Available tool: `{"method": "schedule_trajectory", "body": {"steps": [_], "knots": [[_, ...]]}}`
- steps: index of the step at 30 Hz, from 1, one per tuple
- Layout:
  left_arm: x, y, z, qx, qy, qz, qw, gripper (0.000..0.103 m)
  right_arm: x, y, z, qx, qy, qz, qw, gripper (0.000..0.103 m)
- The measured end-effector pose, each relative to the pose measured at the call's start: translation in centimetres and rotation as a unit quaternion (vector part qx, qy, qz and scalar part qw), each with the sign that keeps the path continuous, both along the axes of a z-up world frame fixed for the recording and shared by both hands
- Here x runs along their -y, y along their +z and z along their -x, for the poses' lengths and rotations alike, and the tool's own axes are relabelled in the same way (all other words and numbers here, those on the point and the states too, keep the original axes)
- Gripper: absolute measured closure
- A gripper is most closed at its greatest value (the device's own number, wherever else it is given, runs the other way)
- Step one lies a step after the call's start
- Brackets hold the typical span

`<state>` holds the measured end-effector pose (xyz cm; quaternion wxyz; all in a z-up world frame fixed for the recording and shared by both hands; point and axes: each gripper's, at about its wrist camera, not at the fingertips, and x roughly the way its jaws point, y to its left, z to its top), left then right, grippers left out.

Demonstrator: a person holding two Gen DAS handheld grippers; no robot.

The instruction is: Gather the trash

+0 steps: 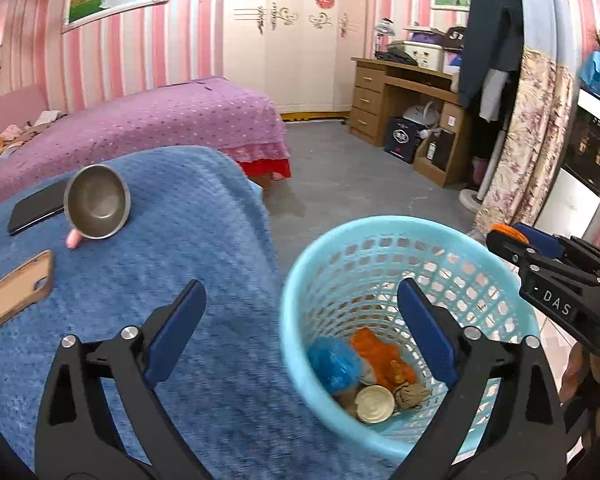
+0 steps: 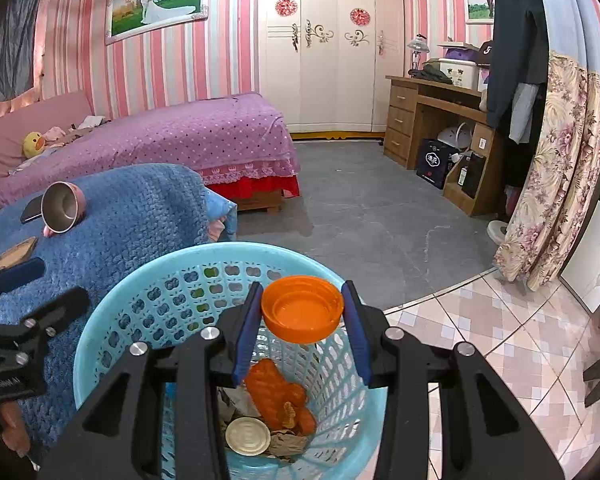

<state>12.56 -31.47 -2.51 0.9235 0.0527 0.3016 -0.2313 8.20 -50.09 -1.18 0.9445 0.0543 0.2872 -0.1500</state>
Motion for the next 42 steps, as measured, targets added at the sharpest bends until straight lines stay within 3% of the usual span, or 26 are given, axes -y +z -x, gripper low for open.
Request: {"method": "schedule_trajectory", "body": {"steps": [6, 7, 8, 10, 14, 21, 30, 39, 42], "knots": [[-2.8, 0.8, 0.3, 0.015, 0.027, -0.003, 0.9995, 0.008, -0.8, -0.3, -0.9, -0.004, 0.008, -0.003, 1.0, 0.062], [-3.2, 0.9, 0.4, 0.018, 0.03, -0.003, 0.9994, 0.008, -1.0, -0.2, -1.0, -0.003, 0.007, -0.002, 1.0, 0.057], [-3.7, 1.1, 0.6, 0.02, 0.034, -0.003, 0.9992, 0.008, -1.3, -0.2, -1.1, -0.004, 0.005, 0.002, 1.0, 0.042], [-4.6, 1.5, 0.8, 0.023, 0.039, -0.003, 0.999, 0.008, -1.6, -0.1, -1.2, -0.002, -0.001, 0.007, 1.0, 0.025], [-7.1, 2.2, 1.5, 0.027, 0.051, 0.004, 0.9983, 0.007, -2.2, 0.1, -1.2, 0.003, -0.001, -0.003, 1.0, 0.017], [-12.3, 3.9, 3.7, 0.045, 0.076, 0.011, 0.996, 0.006, -5.1, 1.8, 0.1, 0.021, 0.02, -0.016, 0.999, 0.009], [-20.7, 6.1, 8.6, 0.082, 0.115, 0.014, 0.9899, 0.006, -12.4, 5.5, 2.9, 0.063, 0.055, -0.004, 0.997, 0.007], [-25.9, 3.6, 11.8, 0.057, 0.141, 0.036, 0.9878, 0.005, -17.9, 4.8, 6.8, 0.061, 0.056, 0.006, 0.997, 0.006], [-26.5, 2.7, 12.1, 0.061, 0.148, 0.021, 0.9868, 0.005, -19.1, 4.3, 7.5, 0.066, 0.054, 0.019, 0.996, 0.006]]}}
